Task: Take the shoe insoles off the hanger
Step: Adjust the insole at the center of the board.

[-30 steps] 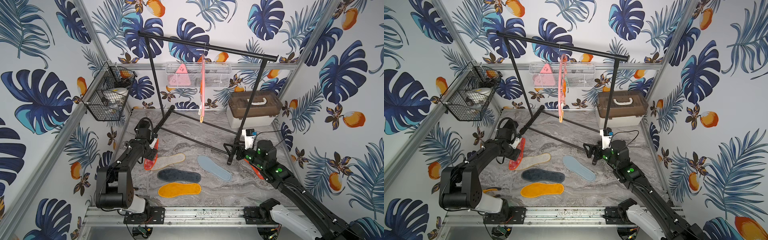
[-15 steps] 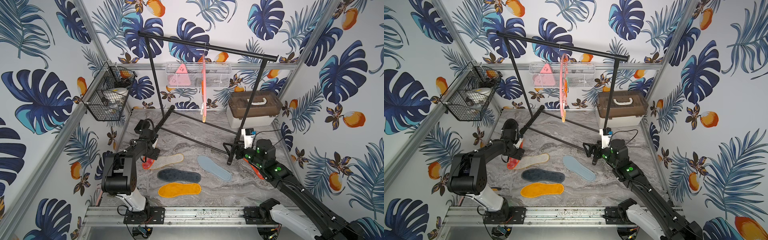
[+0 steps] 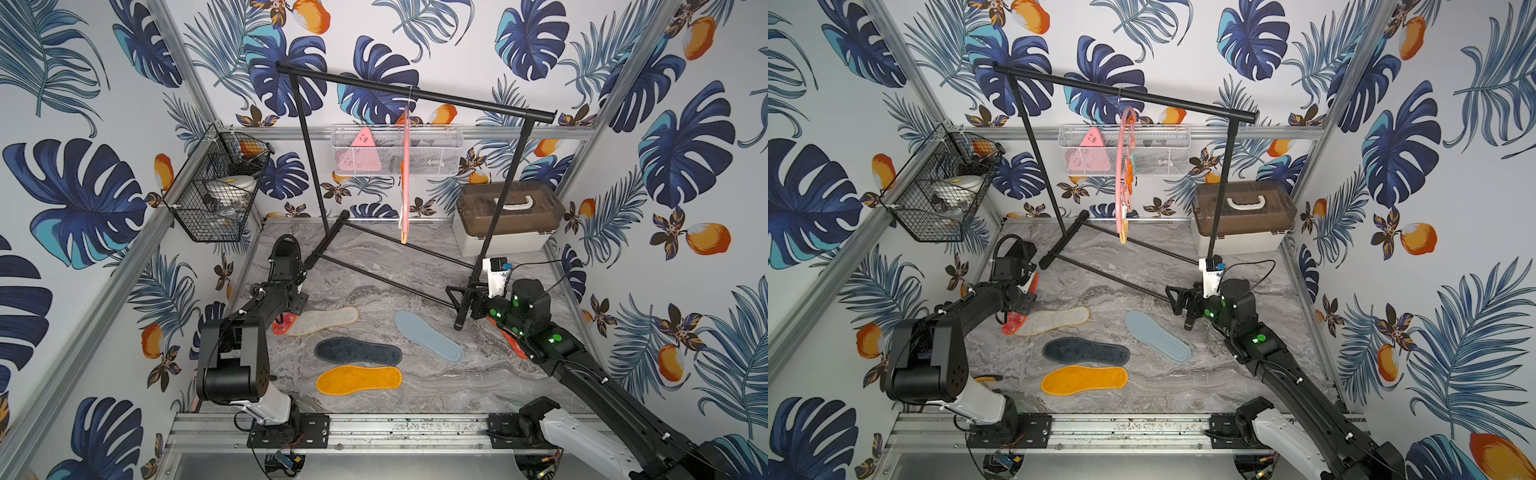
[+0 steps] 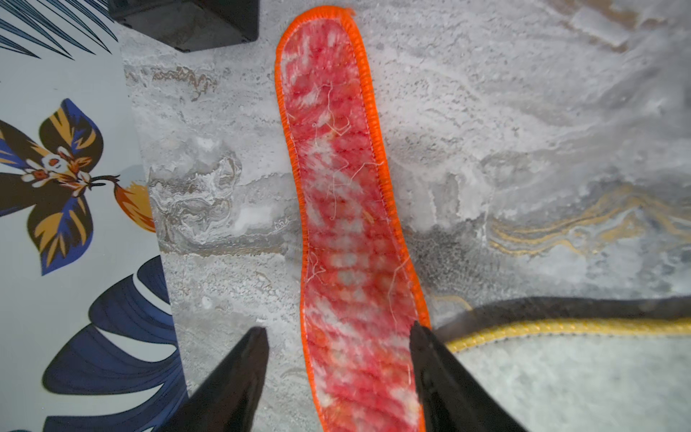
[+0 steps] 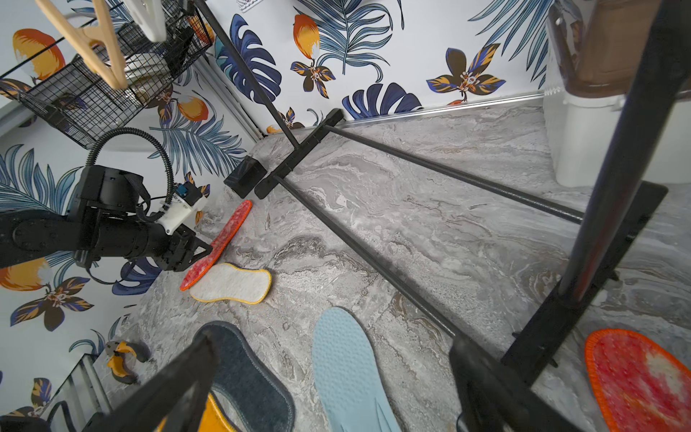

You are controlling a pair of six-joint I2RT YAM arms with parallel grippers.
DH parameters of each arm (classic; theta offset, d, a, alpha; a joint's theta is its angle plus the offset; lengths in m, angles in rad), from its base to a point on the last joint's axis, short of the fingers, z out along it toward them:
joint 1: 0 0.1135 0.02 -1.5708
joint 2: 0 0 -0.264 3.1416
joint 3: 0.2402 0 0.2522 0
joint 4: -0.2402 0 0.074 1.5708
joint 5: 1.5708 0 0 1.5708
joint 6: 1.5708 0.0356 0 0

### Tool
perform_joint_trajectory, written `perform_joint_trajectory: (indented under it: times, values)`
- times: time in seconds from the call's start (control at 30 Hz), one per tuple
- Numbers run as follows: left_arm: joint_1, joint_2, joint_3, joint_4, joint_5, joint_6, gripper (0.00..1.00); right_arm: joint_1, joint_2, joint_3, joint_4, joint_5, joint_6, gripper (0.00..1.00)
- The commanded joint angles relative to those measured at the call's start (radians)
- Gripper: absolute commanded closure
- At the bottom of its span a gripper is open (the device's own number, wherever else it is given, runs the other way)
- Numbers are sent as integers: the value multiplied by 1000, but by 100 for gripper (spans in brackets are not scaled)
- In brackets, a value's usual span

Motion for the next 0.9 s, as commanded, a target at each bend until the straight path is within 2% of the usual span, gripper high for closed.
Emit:
perform_joint_trajectory:
  times: [0.0,0.1,0.3,0.4,0.53,0.63,0.73,0.8,0.87]
  values:
    - [13,24,-9,55,-41,57,34,17,42,41,-38,-59,-37,0]
    - [34,41,-15,64,-25,67,34,82,96,86,-130,22,-84,0]
    - [65,46,-32,60,-10,81,34,200,173,100,-159,117,-121,0]
    - [93,11,-20,-16,78,62,33,311,258,101,-111,133,-171,0]
    - [130,-32,-5,-88,177,31,32,463,399,102,-1,116,-333,0]
    - [149,-35,3,-118,210,18,32,509,515,135,78,75,-394,0]
    - [163,-36,-2,-118,216,9,32,528,645,199,148,84,-396,0]
    - [174,-38,-1,-122,221,-5,33,534,736,257,190,136,-336,0]
    - [184,-38,8,-142,247,-25,33,538,825,339,188,160,-241,5]
